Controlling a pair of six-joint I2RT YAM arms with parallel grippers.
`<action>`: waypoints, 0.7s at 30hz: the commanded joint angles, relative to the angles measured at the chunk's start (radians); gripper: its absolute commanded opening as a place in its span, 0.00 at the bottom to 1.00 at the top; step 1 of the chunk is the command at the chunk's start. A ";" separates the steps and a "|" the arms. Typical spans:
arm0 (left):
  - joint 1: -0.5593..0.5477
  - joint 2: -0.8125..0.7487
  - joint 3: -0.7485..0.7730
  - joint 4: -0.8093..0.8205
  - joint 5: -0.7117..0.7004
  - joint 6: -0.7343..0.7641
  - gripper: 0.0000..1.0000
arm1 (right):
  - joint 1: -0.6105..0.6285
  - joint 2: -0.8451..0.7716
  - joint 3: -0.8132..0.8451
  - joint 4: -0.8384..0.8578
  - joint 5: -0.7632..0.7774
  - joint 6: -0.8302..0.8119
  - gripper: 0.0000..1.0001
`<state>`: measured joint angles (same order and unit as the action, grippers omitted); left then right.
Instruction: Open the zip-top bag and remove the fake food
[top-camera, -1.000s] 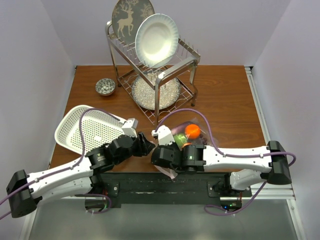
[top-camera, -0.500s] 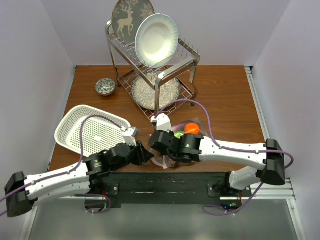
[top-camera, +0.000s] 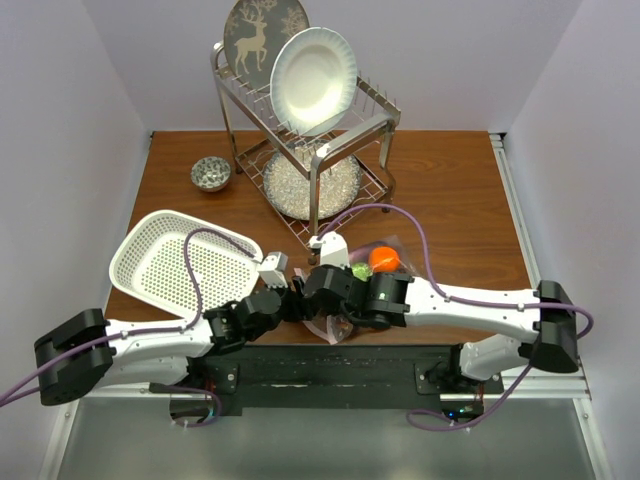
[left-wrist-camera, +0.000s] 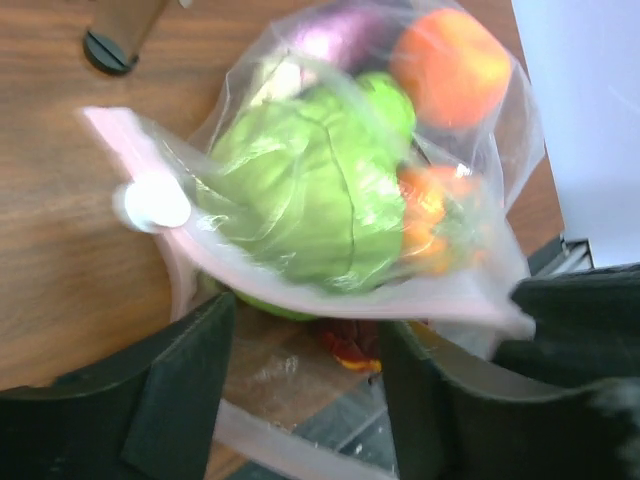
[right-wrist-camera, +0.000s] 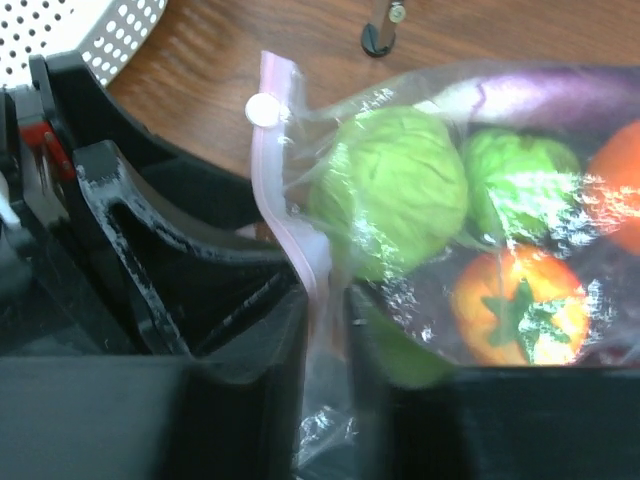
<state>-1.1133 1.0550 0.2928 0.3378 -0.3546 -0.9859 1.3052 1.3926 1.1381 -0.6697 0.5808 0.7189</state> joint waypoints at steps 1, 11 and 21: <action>-0.003 0.034 -0.021 0.156 -0.104 0.015 0.67 | 0.002 -0.150 -0.047 0.013 0.014 0.027 0.47; -0.003 0.085 -0.056 0.286 -0.112 0.035 0.70 | -0.245 -0.271 -0.176 0.118 -0.136 -0.030 0.32; -0.005 0.112 -0.061 0.336 -0.115 0.095 0.84 | -0.346 0.012 -0.087 0.205 -0.239 -0.090 0.18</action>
<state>-1.1133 1.1519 0.2234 0.5903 -0.4320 -0.9466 0.9703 1.3350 0.9985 -0.5358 0.3904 0.6559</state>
